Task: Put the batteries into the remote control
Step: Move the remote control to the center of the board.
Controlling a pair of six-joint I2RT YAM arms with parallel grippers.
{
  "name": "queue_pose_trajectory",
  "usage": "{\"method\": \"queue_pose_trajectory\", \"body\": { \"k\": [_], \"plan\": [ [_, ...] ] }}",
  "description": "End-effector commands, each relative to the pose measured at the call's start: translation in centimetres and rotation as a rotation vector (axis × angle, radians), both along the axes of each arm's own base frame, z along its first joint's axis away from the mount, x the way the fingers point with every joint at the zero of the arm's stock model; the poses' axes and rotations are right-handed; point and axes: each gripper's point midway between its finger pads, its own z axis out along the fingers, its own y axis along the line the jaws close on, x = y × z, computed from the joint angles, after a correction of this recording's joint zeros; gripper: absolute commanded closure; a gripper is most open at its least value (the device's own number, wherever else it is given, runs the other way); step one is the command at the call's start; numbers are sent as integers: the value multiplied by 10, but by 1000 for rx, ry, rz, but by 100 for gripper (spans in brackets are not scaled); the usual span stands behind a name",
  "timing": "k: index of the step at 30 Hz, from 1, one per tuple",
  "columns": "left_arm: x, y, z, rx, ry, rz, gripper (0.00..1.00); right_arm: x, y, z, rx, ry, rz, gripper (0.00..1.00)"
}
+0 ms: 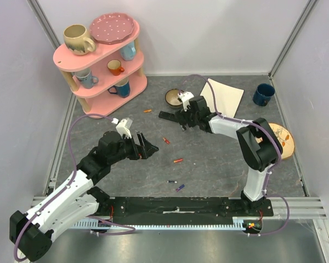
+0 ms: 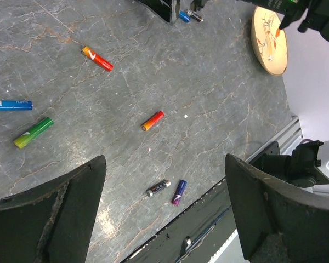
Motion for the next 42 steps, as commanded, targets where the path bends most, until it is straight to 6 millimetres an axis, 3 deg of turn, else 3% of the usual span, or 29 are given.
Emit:
{"method": "queue_pose_trajectory", "body": {
  "k": [1, 14, 26, 42],
  "plan": [
    [2, -5, 14, -18, -59, -36, 6, 26, 17, 17, 84, -40, 89, 2],
    [3, -3, 15, -23, -78, -22, 6, 44, 33, 4, 96, 5, 165, 3],
    [2, -4, 12, -34, -64, -19, 6, 29, 30, -25, 66, 93, 166, 5],
    [-2, -2, 15, -51, -71, -20, 6, -7, 51, -34, 96, 148, 184, 13]
  ]
}}
